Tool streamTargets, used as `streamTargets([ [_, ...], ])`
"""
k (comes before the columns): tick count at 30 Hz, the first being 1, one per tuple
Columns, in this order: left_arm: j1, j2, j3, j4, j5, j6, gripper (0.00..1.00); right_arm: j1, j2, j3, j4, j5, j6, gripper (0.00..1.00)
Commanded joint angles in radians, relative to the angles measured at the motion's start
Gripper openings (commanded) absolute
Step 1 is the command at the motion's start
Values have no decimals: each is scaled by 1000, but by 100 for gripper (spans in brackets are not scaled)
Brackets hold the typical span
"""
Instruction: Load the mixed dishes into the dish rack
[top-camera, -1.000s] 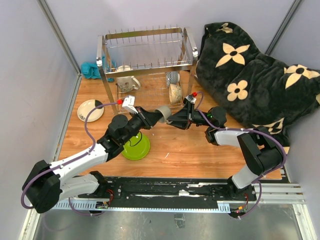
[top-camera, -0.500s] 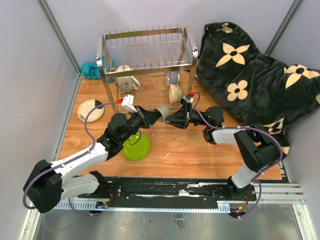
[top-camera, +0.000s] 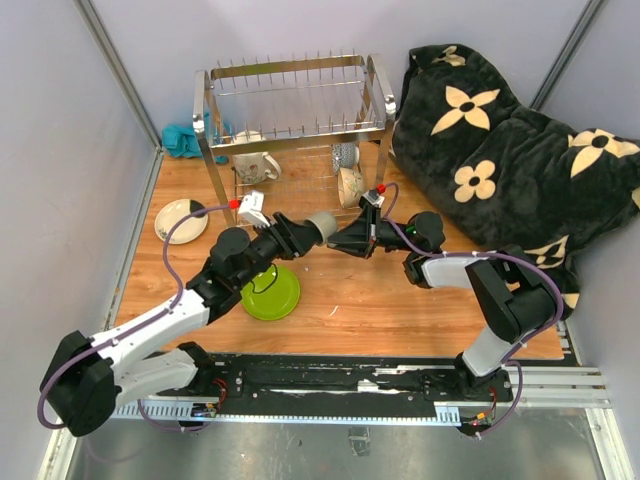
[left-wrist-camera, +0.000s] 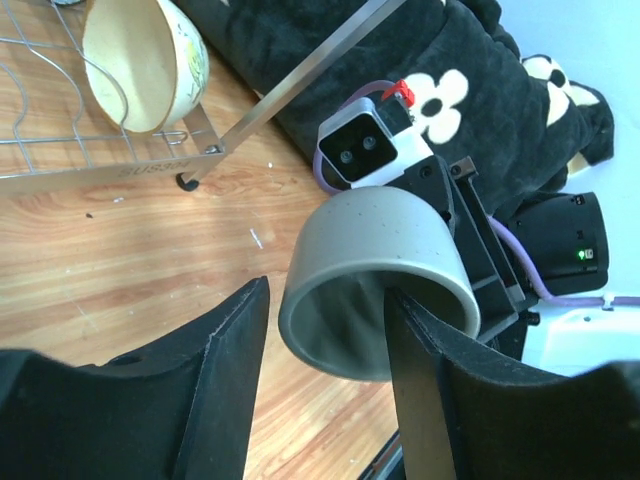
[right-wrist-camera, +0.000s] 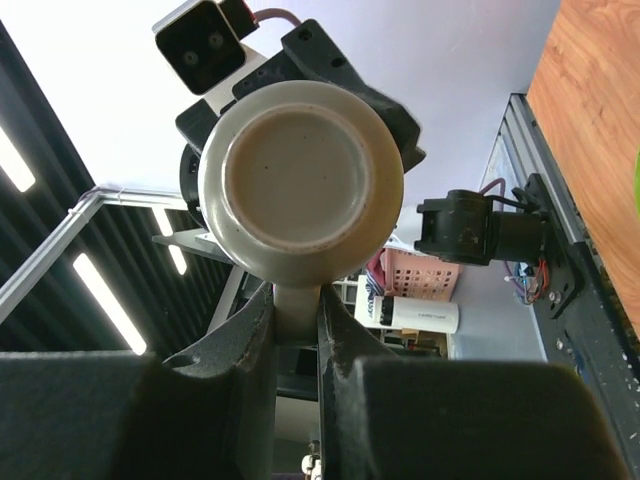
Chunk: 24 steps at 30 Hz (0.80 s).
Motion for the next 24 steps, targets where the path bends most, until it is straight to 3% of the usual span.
streamTargets([
  [1,-2,-82,20,-108,-48,30,59,11,11,59,8,26,-81,1],
  [7,16,-204,39,-360,-92,45,62,11,79,118,2,19,-94,1],
  [10,27,-263,77,-534,-132,44,63,14,98,165,-85,-1,-165,1],
  [15,73,-313,184,-782,-95,87,66,37,93,277,-490,-42,-508,1],
  [20,169,-336,226,-833,31,136,71,80,124,462,-979,-13,-912,1],
  [24,240,-333,259,-850,91,149,73,117,186,593,-1195,47,-1094,1],
])
